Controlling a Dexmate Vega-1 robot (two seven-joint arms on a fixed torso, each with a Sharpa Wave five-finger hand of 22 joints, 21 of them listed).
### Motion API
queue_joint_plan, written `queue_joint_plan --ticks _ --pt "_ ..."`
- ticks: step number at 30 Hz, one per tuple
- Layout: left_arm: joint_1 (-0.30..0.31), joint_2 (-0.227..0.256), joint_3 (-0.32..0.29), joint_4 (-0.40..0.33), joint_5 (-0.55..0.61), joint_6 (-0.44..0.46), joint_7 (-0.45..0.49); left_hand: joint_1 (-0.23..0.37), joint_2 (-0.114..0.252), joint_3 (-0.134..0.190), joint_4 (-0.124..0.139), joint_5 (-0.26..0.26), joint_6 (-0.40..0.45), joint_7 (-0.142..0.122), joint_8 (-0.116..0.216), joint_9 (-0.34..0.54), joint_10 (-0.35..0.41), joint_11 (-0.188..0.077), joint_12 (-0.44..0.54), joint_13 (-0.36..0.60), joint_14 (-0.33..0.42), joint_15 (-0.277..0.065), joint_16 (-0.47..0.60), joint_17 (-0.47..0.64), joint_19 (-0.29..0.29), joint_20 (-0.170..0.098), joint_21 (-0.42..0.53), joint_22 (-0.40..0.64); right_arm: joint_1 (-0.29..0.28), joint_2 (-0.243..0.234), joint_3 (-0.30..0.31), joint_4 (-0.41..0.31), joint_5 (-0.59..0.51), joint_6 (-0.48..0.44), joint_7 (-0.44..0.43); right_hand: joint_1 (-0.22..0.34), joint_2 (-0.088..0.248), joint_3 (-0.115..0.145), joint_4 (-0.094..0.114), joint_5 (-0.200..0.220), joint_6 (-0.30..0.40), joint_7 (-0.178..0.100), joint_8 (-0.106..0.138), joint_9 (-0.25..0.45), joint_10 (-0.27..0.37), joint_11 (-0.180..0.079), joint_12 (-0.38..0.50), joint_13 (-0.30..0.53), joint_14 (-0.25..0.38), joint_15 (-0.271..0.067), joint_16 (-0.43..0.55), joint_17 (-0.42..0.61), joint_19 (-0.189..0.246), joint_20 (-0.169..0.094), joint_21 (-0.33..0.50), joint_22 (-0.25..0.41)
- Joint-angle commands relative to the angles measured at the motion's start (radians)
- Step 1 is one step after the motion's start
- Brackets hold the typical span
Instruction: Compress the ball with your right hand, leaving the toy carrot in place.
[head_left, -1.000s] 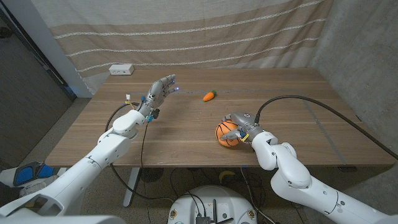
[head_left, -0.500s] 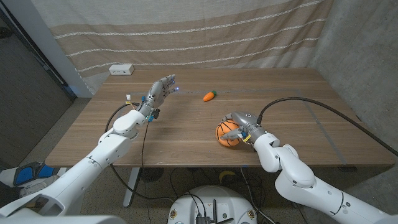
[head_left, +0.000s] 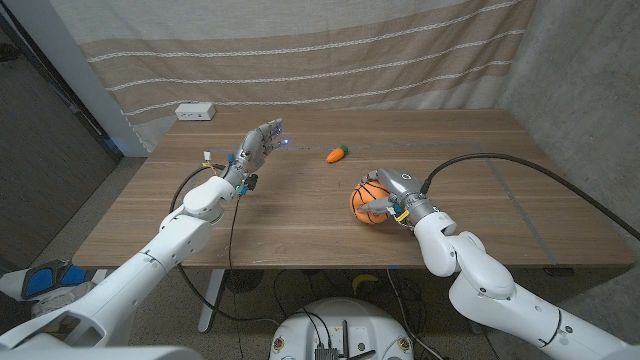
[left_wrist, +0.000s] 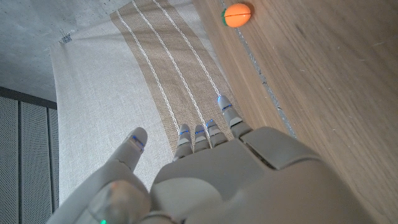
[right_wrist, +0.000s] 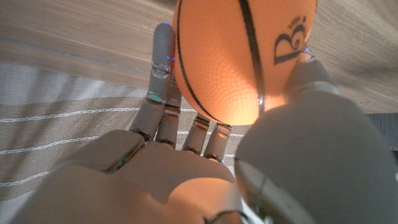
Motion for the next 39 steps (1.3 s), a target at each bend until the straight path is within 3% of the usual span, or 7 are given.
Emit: queue_joint_plan --ticks 1,22,39 --pt "-0.018 -0.01 0.002 0.026 -0.001 -0.014 -0.016 -0.013 0.031 0.002 -0.003 -0.002 0.006 0.001 0.002 0.003 0.002 0.0 0.002 0.003 0.003 -0.005 -0.002 0.0 0.007 0.005 -0.004 0.004 -0.016 0.015 0.054 0.004 0.072 0.075 -0.121 0.354 0.34 0.008 -0.009 0.006 0.168 0.155 0.003 0.004 0.068 0.032 0.002 0.068 0.277 -0.386 -0.003 0.002 -0.106 -0.204 0.011 -0.002" --pt "-0.057 -0.046 0.005 0.108 0.013 -0.086 -0.037 -0.012 0.031 0.005 -0.005 -0.002 0.012 -0.013 0.004 0.003 0.008 -0.008 0.005 0.003 0.007 -0.011 -0.001 -0.001 0.015 0.005 -0.011 0.004 0.002 0.028 0.16 0.064 0.318 0.256 -0.214 0.36 0.338 0.006 -0.009 0.007 0.176 0.159 -0.002 0.005 0.076 0.038 0.001 0.088 0.287 -0.386 -0.005 0.004 -0.109 -0.205 0.032 -0.019" --pt "-0.085 -0.07 0.009 0.168 0.022 -0.136 -0.057 -0.009 0.033 0.008 -0.009 -0.002 0.015 -0.017 0.004 0.002 0.012 -0.01 0.006 0.002 0.013 -0.016 -0.001 -0.001 0.02 0.004 -0.016 0.004 0.028 0.044 0.201 0.104 0.436 0.327 -0.263 0.36 0.337 0.004 -0.006 0.008 0.18 0.158 -0.008 0.006 0.076 0.036 -0.003 0.103 0.288 -0.385 -0.011 0.005 -0.113 -0.205 0.046 -0.033"
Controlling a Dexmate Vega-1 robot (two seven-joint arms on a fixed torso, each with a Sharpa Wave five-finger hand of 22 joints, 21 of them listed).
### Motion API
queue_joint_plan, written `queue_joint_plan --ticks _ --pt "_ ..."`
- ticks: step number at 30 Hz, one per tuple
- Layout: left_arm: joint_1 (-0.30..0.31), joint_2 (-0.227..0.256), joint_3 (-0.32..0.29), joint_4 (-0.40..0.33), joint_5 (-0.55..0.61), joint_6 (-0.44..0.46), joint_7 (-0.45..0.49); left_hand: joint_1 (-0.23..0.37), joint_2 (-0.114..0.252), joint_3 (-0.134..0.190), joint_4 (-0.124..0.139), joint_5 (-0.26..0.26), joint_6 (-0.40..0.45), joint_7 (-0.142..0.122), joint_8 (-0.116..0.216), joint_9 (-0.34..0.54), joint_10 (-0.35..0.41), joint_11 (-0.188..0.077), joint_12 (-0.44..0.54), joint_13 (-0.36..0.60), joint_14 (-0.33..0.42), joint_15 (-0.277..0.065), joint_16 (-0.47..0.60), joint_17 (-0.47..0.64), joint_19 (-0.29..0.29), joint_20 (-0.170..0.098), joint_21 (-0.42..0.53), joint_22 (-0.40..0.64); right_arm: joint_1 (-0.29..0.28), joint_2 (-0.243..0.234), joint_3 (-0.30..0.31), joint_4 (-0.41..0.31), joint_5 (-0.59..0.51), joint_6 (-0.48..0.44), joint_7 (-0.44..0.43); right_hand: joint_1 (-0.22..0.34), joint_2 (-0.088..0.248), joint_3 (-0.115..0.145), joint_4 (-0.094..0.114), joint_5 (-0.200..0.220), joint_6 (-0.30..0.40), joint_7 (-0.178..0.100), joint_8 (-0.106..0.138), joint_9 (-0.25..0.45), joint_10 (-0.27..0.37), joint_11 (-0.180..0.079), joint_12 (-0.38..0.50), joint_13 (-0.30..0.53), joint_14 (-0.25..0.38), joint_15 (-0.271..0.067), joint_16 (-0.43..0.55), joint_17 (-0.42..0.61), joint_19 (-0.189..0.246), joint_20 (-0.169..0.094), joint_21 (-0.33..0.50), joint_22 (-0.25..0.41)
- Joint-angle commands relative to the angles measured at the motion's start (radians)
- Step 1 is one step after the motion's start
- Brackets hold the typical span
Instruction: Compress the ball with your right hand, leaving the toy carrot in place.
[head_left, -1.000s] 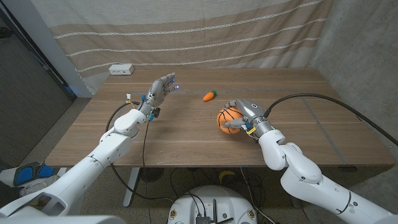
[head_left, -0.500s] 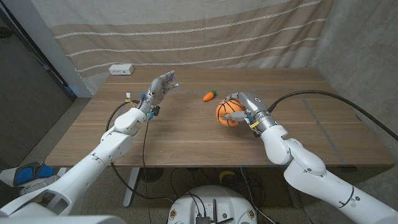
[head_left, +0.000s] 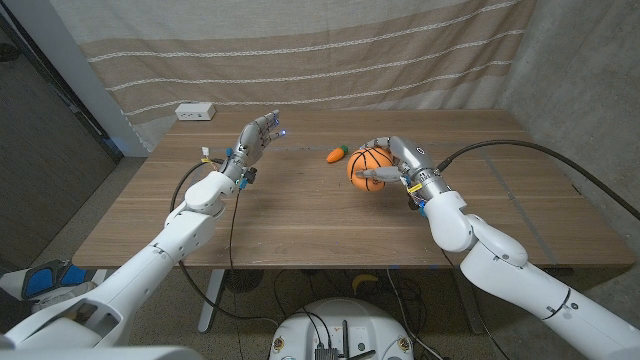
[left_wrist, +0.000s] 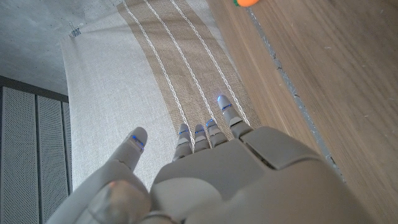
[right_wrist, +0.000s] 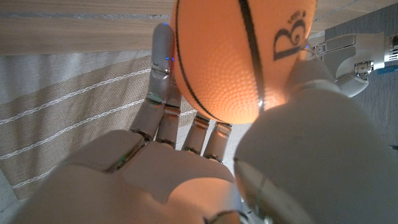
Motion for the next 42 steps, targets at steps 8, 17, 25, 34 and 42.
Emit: queue_joint_plan --ticks 8,17,25,34,42 --pt "-0.021 -0.022 0.0 0.055 0.004 -0.054 -0.018 -0.008 0.033 0.005 -0.007 -0.002 0.006 -0.007 0.004 0.002 0.003 0.001 0.006 0.002 0.006 -0.007 -0.001 -0.002 0.01 0.005 -0.003 0.004 0.03 0.019 0.058 0.062 0.167 0.114 -0.044 0.352 0.347 0.007 -0.002 0.004 0.161 0.148 0.001 0.006 0.063 0.023 0.001 0.109 0.291 -0.385 -0.002 0.0 -0.112 -0.209 0.013 -0.008" --pt "-0.011 -0.023 -0.003 0.052 0.005 -0.064 -0.01 -0.008 0.032 0.006 -0.008 -0.002 0.006 -0.007 0.004 0.002 0.004 0.001 0.006 0.002 0.007 -0.007 -0.001 -0.002 0.012 0.005 -0.006 0.004 0.019 0.019 0.108 0.097 0.279 0.202 -0.051 0.353 0.345 0.005 -0.002 0.005 0.167 0.148 -0.001 0.007 0.066 0.025 0.0 0.117 0.291 -0.385 -0.005 0.001 -0.114 -0.209 0.021 -0.016" --pt "0.009 -0.017 -0.009 0.033 0.008 -0.07 0.004 -0.008 0.032 0.006 -0.009 -0.002 0.005 -0.007 0.003 0.002 0.005 0.0 0.006 0.002 0.007 -0.008 -0.001 -0.002 0.013 0.004 -0.008 0.004 0.013 0.018 0.132 0.117 0.331 0.26 -0.061 0.355 0.345 0.005 -0.002 0.006 0.163 0.149 -0.006 0.007 0.067 0.024 -0.002 0.125 0.291 -0.384 -0.008 0.001 -0.117 -0.209 0.028 -0.025" --pt "0.029 -0.011 -0.013 0.011 0.013 -0.071 0.02 -0.009 0.03 0.006 -0.01 -0.003 0.004 -0.009 0.003 0.002 0.005 0.001 0.005 0.002 0.008 -0.008 -0.001 -0.002 0.015 0.004 -0.011 0.004 0.019 0.02 0.156 0.164 0.407 0.342 -0.044 0.357 0.345 0.005 -0.002 0.006 0.167 0.149 -0.008 0.007 0.067 0.026 -0.006 0.131 0.292 -0.385 -0.01 0.002 -0.12 -0.21 0.035 -0.032" --pt "0.045 -0.016 -0.019 0.004 0.015 -0.083 0.036 -0.011 0.029 0.005 -0.01 -0.003 0.006 -0.009 0.003 0.002 0.006 0.001 0.005 0.002 0.009 -0.008 -0.001 -0.001 0.016 0.004 -0.013 0.004 0.028 0.026 0.175 0.202 0.47 0.403 -0.024 0.36 0.344 0.004 -0.003 0.006 0.167 0.149 -0.012 0.008 0.068 0.022 -0.008 0.137 0.295 -0.386 -0.011 0.004 -0.121 -0.209 0.042 -0.039"
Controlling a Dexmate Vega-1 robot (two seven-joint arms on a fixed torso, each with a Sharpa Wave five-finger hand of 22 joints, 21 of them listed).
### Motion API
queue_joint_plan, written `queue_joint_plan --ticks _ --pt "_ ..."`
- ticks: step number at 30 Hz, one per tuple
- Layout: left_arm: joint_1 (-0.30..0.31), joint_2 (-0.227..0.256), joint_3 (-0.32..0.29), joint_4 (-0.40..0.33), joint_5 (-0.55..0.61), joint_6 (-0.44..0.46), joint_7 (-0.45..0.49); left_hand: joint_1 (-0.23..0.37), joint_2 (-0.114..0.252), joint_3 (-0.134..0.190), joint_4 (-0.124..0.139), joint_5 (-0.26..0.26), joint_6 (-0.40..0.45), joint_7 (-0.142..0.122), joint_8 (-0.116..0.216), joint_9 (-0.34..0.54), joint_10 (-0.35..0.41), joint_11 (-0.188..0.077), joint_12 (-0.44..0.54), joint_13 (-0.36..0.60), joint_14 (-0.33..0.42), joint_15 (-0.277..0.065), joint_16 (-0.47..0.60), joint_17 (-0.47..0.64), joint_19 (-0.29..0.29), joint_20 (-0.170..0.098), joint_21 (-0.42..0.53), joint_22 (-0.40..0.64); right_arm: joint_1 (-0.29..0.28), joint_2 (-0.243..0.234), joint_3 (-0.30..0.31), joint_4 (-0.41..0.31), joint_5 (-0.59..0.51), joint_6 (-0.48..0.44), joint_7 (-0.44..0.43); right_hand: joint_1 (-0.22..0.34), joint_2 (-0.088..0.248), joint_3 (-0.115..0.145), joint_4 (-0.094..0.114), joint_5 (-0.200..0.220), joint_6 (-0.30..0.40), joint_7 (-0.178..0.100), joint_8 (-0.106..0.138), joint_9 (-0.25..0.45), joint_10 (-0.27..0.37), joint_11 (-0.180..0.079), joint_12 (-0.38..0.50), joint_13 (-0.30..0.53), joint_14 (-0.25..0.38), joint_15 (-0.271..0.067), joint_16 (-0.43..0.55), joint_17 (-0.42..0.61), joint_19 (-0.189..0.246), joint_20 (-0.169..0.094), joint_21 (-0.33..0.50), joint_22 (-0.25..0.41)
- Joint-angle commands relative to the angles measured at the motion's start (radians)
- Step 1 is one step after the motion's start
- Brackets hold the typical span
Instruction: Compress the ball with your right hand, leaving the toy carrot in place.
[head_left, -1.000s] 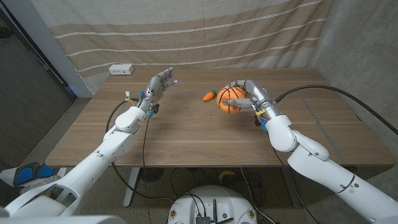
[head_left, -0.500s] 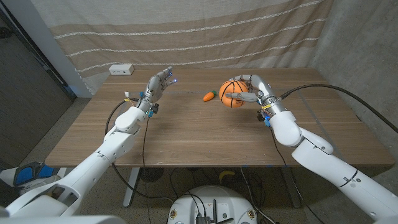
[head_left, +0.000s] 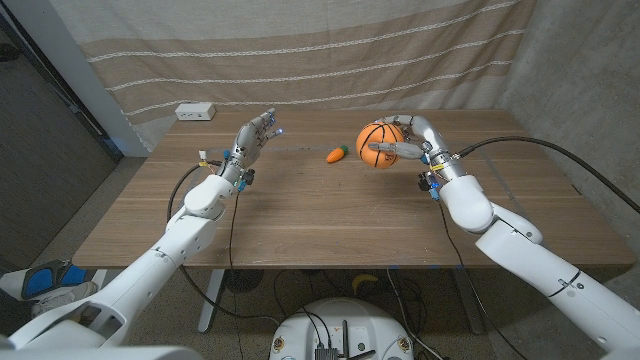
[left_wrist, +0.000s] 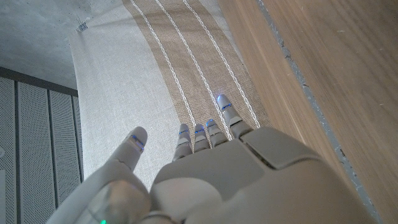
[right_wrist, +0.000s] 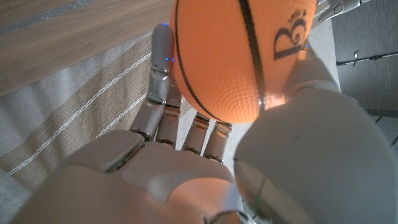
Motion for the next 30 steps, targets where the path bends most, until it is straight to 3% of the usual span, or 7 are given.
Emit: queue_joint_plan --ticks 1,16,30 --pt "0.025 -0.001 -0.008 -0.016 0.007 -0.015 0.023 -0.011 0.029 0.002 -0.007 -0.003 0.0 -0.004 0.003 0.002 0.003 -0.003 0.006 0.002 0.004 -0.003 -0.001 0.001 0.005 0.004 -0.006 0.004 0.012 0.006 0.031 0.056 0.102 0.095 0.029 0.36 0.344 0.006 0.001 0.006 0.155 0.147 0.002 0.002 0.067 0.023 -0.001 0.138 0.295 -0.385 -0.004 0.002 -0.116 -0.215 0.011 -0.004" --pt "0.042 -0.009 -0.016 -0.021 0.017 -0.044 0.044 -0.013 0.029 0.002 -0.006 -0.003 0.001 -0.006 0.003 0.002 0.004 -0.004 0.005 0.002 0.005 -0.005 -0.001 0.002 0.009 0.006 -0.011 0.005 0.035 0.028 0.048 0.132 0.209 0.184 0.067 0.362 0.344 0.005 0.003 0.007 0.158 0.148 -0.003 0.003 0.071 0.024 -0.006 0.149 0.298 -0.384 -0.007 0.004 -0.12 -0.215 0.024 -0.017" --pt "0.042 -0.018 -0.019 -0.007 0.016 -0.058 0.049 -0.013 0.03 0.003 -0.007 -0.003 0.003 -0.01 0.003 0.002 0.0 -0.006 0.003 0.002 0.003 -0.006 -0.003 0.001 0.01 0.006 -0.016 0.005 0.107 0.067 0.041 0.263 0.371 0.289 0.173 0.363 0.345 0.004 0.003 0.006 0.16 0.151 -0.008 0.004 0.076 0.026 -0.01 0.16 0.301 -0.383 -0.009 0.006 -0.122 -0.216 0.037 -0.031"
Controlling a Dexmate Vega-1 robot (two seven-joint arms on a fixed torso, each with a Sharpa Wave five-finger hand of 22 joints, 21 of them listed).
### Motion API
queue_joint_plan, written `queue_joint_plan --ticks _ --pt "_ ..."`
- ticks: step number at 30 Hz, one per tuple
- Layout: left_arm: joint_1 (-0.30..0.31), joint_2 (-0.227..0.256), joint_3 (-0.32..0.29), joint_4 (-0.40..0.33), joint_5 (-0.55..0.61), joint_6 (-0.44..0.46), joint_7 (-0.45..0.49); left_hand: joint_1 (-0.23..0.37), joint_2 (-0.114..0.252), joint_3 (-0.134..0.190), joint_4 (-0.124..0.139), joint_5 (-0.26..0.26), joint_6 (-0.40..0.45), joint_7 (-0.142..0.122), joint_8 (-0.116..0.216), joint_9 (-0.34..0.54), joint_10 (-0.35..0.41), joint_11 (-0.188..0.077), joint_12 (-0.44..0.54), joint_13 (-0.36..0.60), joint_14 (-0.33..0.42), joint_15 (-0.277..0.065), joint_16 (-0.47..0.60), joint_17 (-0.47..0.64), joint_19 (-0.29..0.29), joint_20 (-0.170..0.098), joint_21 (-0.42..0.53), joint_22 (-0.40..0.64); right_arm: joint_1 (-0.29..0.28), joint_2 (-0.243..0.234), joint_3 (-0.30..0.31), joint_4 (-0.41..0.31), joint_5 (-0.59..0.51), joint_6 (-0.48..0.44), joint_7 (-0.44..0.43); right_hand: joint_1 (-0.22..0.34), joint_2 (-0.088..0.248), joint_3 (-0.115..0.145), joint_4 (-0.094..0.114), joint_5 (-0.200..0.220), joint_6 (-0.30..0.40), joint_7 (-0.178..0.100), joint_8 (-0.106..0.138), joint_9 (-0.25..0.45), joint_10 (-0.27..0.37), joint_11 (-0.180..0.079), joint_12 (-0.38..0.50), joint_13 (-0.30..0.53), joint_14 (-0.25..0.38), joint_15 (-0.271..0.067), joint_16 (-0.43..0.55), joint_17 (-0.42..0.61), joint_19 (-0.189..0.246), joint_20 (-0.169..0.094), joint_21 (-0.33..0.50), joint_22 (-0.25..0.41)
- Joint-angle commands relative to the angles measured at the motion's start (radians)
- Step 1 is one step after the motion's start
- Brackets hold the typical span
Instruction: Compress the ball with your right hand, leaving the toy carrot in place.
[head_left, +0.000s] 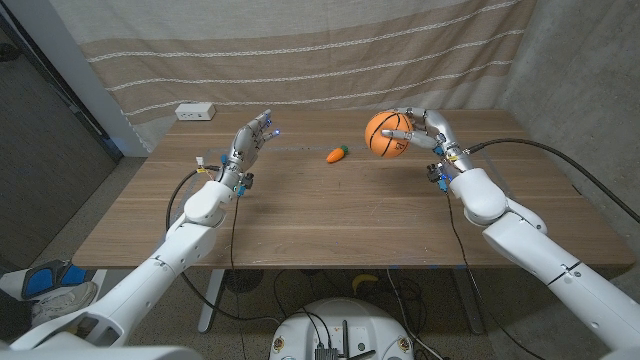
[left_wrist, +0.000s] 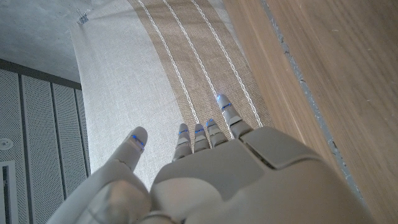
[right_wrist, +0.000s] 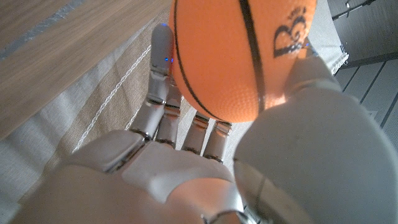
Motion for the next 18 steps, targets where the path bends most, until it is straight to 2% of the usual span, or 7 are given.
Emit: queue_joint_plan --ticks 1,4,11,18 --pt "0.0 -0.011 -0.005 0.015 0.0 -0.017 0.006 -0.009 0.026 0.001 -0.005 0.0 0.007 -0.007 0.003 0.002 0.0 -0.007 0.003 0.002 0.003 -0.006 -0.003 0.002 0.007 0.002 -0.003 0.005 0.053 0.03 -0.003 0.099 0.139 0.091 0.082 0.355 0.353 0.004 0.003 0.007 0.143 0.134 0.003 0.004 0.058 0.01 0.003 0.161 0.301 -0.383 -0.002 0.005 -0.122 -0.216 0.008 -0.002" --pt "-0.004 -0.012 -0.003 0.022 0.002 -0.019 0.003 -0.008 0.026 0.001 -0.006 0.0 0.009 -0.008 0.004 0.002 0.001 -0.015 0.003 0.002 0.004 -0.005 -0.003 0.001 0.008 0.002 -0.005 0.005 0.067 0.04 -0.004 0.133 0.174 0.118 0.109 0.356 0.353 0.004 0.004 0.007 0.144 0.135 0.002 0.004 0.059 0.012 0.002 0.163 0.303 -0.384 -0.002 0.006 -0.123 -0.216 0.011 -0.005" --pt "-0.013 -0.019 -0.002 0.037 -0.001 -0.025 -0.003 -0.008 0.027 0.002 -0.007 0.0 0.011 -0.009 0.004 0.002 0.0 -0.011 0.003 0.002 0.004 -0.006 -0.003 0.001 0.008 0.003 -0.007 0.005 0.099 0.065 -0.006 0.204 0.255 0.152 0.155 0.358 0.352 0.004 0.002 0.006 0.148 0.135 0.0 0.004 0.059 0.012 -0.001 0.169 0.302 -0.383 -0.004 0.007 -0.124 -0.216 0.018 -0.012" --pt "-0.021 -0.024 0.0 0.054 -0.002 -0.033 -0.011 -0.007 0.027 0.003 -0.008 0.0 0.013 -0.011 0.004 0.002 0.002 -0.017 0.003 0.002 0.004 -0.008 -0.004 0.001 0.01 0.003 -0.01 0.005 0.124 0.086 -0.008 0.265 0.334 0.174 0.207 0.358 0.352 0.003 0.003 0.005 0.146 0.135 -0.003 0.005 0.06 0.011 -0.004 0.173 0.305 -0.383 -0.004 0.008 -0.126 -0.216 0.022 -0.017"
